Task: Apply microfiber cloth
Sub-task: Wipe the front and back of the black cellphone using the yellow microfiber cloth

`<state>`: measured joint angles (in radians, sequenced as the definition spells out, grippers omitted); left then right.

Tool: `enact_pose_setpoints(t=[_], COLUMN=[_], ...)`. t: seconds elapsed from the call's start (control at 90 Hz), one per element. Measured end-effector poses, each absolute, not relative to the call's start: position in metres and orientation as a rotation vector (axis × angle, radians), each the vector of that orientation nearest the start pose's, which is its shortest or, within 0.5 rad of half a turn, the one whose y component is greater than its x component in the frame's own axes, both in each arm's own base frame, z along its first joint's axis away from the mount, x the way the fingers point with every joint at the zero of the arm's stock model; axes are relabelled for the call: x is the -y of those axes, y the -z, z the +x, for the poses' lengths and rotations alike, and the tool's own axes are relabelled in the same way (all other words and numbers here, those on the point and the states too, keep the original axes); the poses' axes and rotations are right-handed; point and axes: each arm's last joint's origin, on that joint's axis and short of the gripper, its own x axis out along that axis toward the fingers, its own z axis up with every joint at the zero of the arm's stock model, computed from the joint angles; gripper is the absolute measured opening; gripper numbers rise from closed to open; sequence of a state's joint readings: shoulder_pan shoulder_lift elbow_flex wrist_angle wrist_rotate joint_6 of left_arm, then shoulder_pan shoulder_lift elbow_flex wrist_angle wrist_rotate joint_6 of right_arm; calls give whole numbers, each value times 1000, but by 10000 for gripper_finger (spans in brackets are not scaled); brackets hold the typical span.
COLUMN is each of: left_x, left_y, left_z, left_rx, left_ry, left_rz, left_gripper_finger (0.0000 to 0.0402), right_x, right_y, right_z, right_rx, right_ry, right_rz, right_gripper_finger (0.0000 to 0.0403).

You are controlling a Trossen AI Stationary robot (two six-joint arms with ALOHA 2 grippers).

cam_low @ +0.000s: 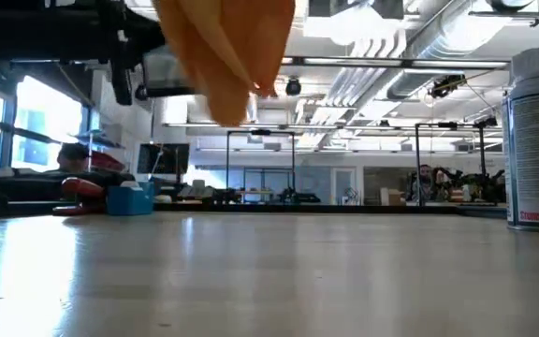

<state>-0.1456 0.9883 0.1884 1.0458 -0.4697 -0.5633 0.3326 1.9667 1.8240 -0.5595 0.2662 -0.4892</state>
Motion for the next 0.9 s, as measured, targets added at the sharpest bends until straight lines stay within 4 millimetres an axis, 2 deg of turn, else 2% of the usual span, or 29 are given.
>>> enact_pose_setpoints(t=[0.056,0.233,0.367,0.5,0.667,0.9], left_x=[12,15,21,27,31,29], left_y=[-216,-228,-228,-232,-240,-249], left_z=[181,185,190,199,199,196], left_rx=[329,348,328,307,348,424], left_ry=[-239,-164,-142,-74,-24,-14], left_rz=[-629,-639,-662,-671,-665,-666], left_gripper_finger=[7,7,7,7,7,7], right_x=[-135,-112,-98,-89,-87,-107], right_y=[-310,-312,-323,-331,-332,-306], right_z=[425,433,441,448,449,456], right_rx=[-646,-657,-590,-530,-494,-520], right_ry=[-214,179,313,293,190,49], right_rz=[-683,-802,-868,-948,-910,-922], right_gripper_finger=[0,0,0,0,0,0])
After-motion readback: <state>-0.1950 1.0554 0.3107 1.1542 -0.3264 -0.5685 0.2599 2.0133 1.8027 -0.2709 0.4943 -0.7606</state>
